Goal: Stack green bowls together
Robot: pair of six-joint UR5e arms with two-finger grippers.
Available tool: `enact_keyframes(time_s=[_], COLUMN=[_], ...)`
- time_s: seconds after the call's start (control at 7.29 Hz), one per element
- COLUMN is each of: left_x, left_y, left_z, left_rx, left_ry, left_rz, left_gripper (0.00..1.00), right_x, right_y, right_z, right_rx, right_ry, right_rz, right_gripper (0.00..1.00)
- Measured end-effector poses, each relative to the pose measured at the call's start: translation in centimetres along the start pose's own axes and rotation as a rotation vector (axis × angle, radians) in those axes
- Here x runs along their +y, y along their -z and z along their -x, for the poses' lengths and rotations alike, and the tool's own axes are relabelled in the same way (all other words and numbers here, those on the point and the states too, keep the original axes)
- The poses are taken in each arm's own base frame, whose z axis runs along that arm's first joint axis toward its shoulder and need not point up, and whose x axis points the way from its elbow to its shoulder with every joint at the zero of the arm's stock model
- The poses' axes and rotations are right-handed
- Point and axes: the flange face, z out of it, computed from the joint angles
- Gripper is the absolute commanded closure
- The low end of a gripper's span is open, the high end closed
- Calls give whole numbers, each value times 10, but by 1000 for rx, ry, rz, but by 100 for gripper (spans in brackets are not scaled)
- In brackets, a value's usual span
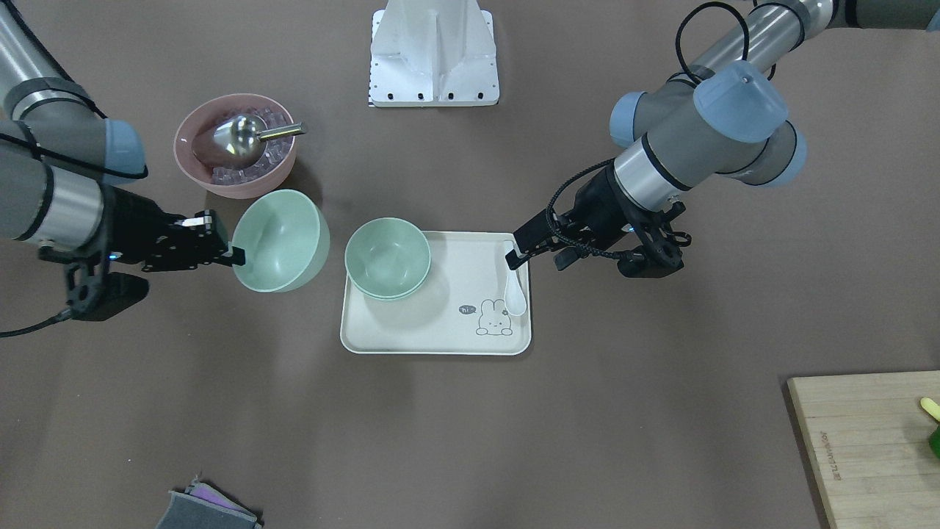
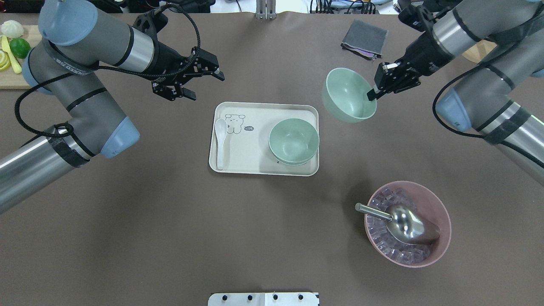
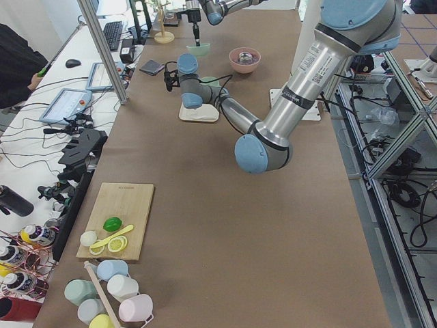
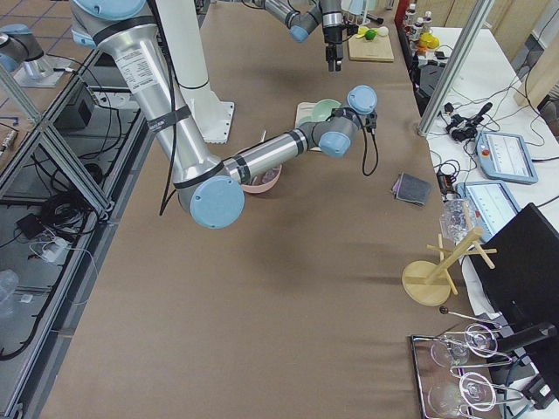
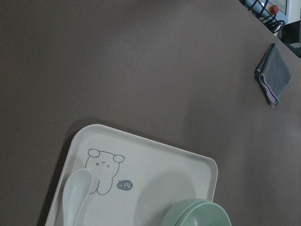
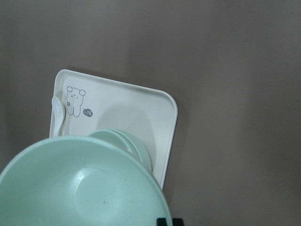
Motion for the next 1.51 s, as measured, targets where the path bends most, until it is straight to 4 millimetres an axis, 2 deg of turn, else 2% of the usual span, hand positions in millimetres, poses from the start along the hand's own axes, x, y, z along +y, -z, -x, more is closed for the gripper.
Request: enact_keyframes(time_s=[0.27,0.55,0.69,0.82,0.96,1.1,1.24,1.37,1.51], left_x=[-1,-3,-8,-24,-45,-60,-71,-79,-84], left_y=[1,3,14,45,83,110,127,137,144], left_z=[1,1,6,20,44,75,106,124,131], left_rx=[-2,0,1,0,-7,-30,-60,-82,-93], left_ry=[2,1,6,7,-14,-49,-86,-102,-105], left_rz=[-2,-5,-5,-14,-40,-69,-90,-103,-112], left_gripper=[2,2,2,2,2,2,2,2,2], right_x=[8,6,6,6,7,8,10,12,13], right_y=[-44,-70,-80,-86,-93,-100,-107,-113,-117], right_z=[22,45,52,56,59,62,65,66,67], right_rx=[22,49,61,70,78,85,90,96,103], right_ry=[25,57,67,74,80,85,90,93,95], right_rz=[18,-8,-21,-29,-35,-39,-39,-40,-45], right_gripper=[100,100,100,100,100,100,100,100,65])
